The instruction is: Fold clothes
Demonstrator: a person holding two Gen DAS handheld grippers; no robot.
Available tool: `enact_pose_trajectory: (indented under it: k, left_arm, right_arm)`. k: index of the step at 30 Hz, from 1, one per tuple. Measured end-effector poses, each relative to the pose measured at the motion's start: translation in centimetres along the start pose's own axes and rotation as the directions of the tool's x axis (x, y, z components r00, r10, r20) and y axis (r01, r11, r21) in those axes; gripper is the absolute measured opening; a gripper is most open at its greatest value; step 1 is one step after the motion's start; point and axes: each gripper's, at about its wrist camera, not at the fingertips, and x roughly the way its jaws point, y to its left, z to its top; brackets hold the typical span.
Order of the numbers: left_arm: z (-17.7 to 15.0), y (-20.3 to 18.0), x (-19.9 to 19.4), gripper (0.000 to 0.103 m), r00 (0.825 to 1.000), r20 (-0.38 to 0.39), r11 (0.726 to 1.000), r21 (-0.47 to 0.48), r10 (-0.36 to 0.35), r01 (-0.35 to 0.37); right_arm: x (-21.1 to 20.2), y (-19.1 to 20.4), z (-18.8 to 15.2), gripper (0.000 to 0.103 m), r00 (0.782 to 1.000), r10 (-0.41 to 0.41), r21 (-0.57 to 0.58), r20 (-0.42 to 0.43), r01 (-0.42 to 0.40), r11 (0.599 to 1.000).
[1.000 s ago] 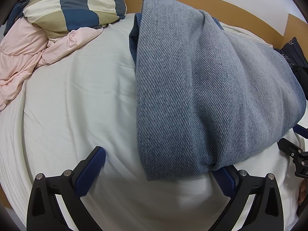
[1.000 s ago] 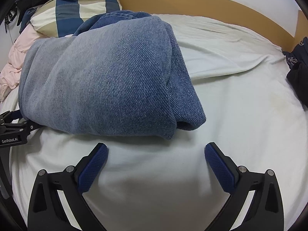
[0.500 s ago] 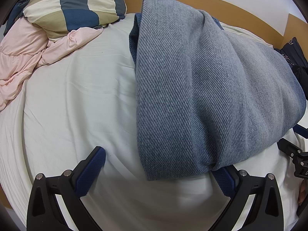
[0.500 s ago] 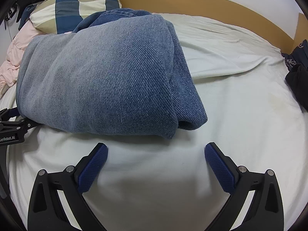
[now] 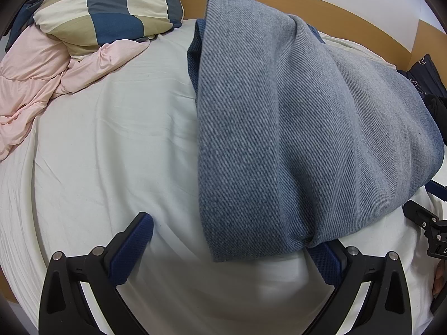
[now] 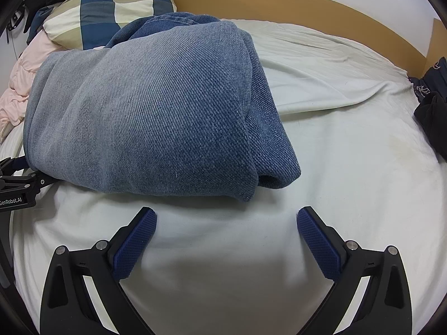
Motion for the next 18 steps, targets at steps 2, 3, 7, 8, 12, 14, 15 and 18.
enact_pose_trajectory:
  k: [2,3,7,8,12,14,15,18]
  left_arm:
    - [0.0,0.0,0.0,0.103,1.000,0.000,1.000,0.000,0.000,0.000]
    - [0.0,0.0,0.0,0.103,1.000,0.000,1.000,0.000,0.000,0.000]
    - [0.0,0.0,0.0,0.103,1.000,0.000,1.000,0.000,0.000,0.000]
    - [0.0,0.0,0.0,0.103,1.000,0.000,1.000,0.000,0.000,0.000]
    - [0.0,0.0,0.0,0.103,1.000,0.000,1.000,0.000,0.000,0.000]
    - [0.0,0.0,0.0,0.103,1.000,0.000,1.000,0.000,0.000,0.000]
    - [0.0,0.0,0.0,0.103,1.000,0.000,1.000,0.000,0.000,0.000]
    - [0.0,0.0,0.0,0.103,1.000,0.000,1.000,-0.001,0.000,0.000]
  right_arm:
    - [0.0,-0.2,0.0,0.103,1.000,0.000,0.000,0.000,0.000,1.000]
    - [0.0,-0.2,0.0,0.103,1.000,0.000,0.001,0.000,0.000,1.000]
    - [0.0,-0.6,-0.1,0.103,1.000,0.002,0.003,0.001,-0.002,1.000]
    - [0.0,-0.7,-0.1,0.103,1.000,0.003,0.003,0.001,-0.003,1.000]
    - [0.0,-1.1,-0.2,0.103,1.000,0.003,0.003,0.002,-0.003,1.000]
    - [0.0,-1.3,-0.2,0.103,1.000,0.005,0.005,0.003,-0.005,1.000]
    - [0.0,-1.4,-0.3,0.103,1.000,0.005,0.006,0.003,-0.005,1.000]
    - [0.0,-1.7,-0.3,0.103,1.000,0.005,0.005,0.003,-0.005,1.000]
